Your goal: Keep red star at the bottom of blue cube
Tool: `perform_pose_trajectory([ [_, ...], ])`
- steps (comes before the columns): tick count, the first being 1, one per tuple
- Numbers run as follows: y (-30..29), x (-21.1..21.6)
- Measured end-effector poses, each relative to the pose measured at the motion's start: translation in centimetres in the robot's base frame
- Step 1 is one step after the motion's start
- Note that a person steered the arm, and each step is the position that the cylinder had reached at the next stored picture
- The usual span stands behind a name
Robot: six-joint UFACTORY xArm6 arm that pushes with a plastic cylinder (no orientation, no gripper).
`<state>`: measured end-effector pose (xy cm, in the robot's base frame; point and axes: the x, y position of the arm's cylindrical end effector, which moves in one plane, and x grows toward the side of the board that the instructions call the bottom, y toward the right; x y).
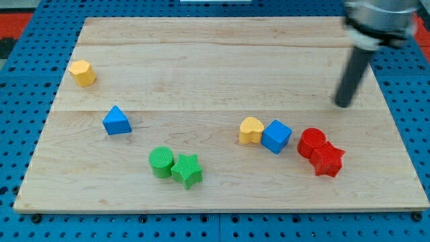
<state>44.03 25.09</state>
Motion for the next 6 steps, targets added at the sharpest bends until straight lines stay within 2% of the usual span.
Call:
perform_pose_trajectory([
  [1,0.4,8.3],
  [2,-4.8,10.9],
  [3,-8.8,11.2],
  [4,-10.4,13.4],
  [5,-9.5,14.8],
  [6,-12.4,13.9],
])
